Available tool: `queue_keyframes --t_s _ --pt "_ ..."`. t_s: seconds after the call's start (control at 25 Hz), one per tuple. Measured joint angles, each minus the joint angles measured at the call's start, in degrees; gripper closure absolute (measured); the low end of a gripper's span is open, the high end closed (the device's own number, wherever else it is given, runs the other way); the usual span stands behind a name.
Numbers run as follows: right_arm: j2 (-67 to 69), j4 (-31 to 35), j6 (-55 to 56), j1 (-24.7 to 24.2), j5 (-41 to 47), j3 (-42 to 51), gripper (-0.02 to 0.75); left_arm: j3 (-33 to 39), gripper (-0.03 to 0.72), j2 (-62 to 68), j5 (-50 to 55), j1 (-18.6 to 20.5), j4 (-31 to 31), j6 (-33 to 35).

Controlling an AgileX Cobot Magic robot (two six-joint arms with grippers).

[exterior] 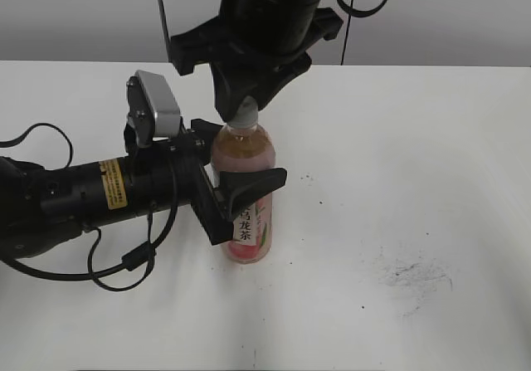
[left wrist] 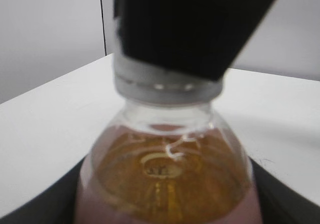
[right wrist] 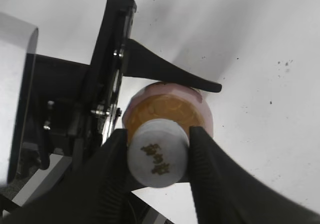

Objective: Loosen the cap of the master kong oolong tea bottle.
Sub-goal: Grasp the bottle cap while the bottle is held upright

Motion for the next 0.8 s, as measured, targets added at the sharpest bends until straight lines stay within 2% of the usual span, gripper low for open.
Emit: queue_keyframes --t_s 0.52,0.8 --pt "0.0 0.0 -7.4 0.0 0.1 0.0 0.463 0.0 0.241 0.0 0.0 0.0 0.0 0.0" --pt "0.0 0.0 -26.6 0.0 0.1 0.0 0.464 0.0 0.241 0.0 0.0 0.0 -0.2 0.0"
